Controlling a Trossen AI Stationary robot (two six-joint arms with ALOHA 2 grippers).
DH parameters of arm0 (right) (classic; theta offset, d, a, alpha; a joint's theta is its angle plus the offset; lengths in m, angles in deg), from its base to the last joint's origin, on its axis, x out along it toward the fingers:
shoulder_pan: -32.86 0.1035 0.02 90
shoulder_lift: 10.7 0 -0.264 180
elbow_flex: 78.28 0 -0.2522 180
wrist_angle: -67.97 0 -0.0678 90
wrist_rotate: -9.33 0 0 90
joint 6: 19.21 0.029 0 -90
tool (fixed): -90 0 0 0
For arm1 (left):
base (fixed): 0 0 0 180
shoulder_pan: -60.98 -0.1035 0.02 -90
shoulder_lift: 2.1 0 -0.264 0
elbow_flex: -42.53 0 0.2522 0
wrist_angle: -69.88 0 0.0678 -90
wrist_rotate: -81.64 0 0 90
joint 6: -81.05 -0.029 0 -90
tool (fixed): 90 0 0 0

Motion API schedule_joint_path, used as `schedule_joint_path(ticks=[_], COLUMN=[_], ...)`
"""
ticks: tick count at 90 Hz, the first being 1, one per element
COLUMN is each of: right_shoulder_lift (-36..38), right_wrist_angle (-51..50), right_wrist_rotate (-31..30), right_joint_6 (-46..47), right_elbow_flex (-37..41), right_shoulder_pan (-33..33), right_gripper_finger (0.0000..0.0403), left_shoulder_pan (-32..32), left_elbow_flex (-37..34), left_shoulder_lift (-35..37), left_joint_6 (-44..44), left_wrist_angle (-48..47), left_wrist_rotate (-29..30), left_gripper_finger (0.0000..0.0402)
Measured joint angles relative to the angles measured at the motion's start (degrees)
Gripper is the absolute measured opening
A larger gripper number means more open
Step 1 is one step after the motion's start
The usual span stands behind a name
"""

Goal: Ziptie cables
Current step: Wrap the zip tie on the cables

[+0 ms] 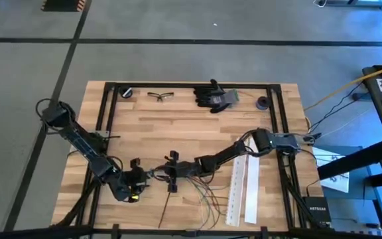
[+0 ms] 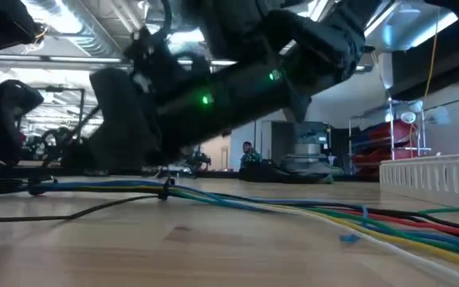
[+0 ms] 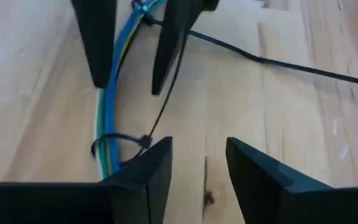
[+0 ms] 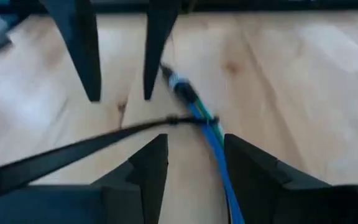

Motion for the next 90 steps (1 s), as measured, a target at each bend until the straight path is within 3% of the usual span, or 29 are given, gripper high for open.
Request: schedule_joint_path(ticks=[34, 73, 90], right_shoulder_lift=[0.02, 0.08, 6.59], right_wrist_angle=[0.01, -0.08, -7.03], right_wrist_rotate=[0.48, 0.79, 2.95], right_joint_6=[2.22, 2.35, 0.14], right_elbow_flex=[-0.07, -0.07, -0.02], right_shoulder_pan=[0.0, 0.0, -0.02], right_gripper_finger=[0.0143, 0.0143, 0.0143], left_shoulder_pan=[-6.03, -6.26, -6.15], left_elbow_flex=[0.04, 0.07, 0.09], left_shoulder_lift=[-2.36, -2.17, -2.13], left_joint_6=[-5.65, -15.49, -24.22], left_wrist_angle=[1.06, 1.28, 3.47], left_wrist_rotate=[-0.36, -0.8, -0.84], left_gripper_finger=[0.0135, 0.0127, 0.0127])
